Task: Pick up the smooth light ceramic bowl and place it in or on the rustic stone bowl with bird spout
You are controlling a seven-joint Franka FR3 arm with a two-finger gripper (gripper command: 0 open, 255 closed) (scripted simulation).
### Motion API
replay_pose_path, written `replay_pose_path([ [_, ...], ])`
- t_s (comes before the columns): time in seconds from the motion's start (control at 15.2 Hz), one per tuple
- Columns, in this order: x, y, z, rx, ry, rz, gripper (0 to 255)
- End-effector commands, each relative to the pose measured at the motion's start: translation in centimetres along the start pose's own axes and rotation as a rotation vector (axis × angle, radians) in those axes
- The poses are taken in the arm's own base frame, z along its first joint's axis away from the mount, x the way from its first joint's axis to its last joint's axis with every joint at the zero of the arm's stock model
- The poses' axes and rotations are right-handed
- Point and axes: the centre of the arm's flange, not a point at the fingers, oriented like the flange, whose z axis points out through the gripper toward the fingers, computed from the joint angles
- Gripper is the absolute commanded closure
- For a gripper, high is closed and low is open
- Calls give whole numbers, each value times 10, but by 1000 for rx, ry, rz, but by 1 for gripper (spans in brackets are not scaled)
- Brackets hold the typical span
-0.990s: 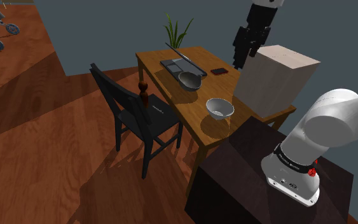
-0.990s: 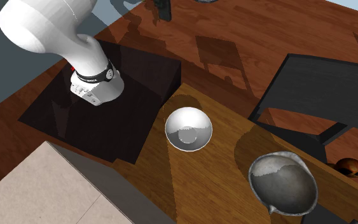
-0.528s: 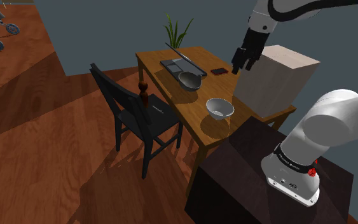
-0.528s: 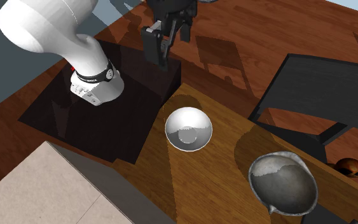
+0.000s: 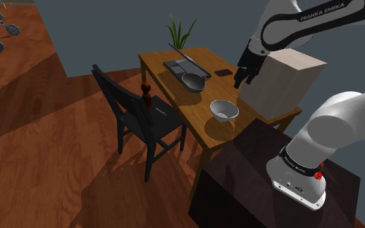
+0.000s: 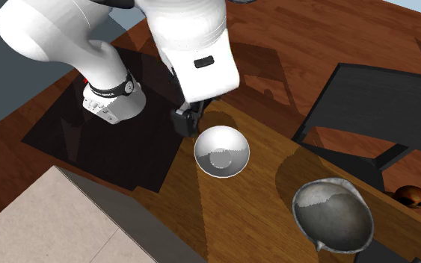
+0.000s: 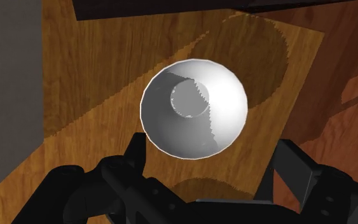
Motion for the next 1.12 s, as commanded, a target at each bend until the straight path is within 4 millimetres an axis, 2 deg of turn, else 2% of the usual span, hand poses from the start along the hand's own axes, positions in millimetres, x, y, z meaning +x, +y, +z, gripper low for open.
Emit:
replay_pose_path([
  [0.0, 4, 15, 23, 0, 10, -7, 0],
  [0.53, 21, 71, 111, 2, 39, -32, 0],
  [0.59, 22, 75, 117, 3, 41, -33, 0],
  [1.06, 24, 75, 154, 3, 41, -33, 0],
])
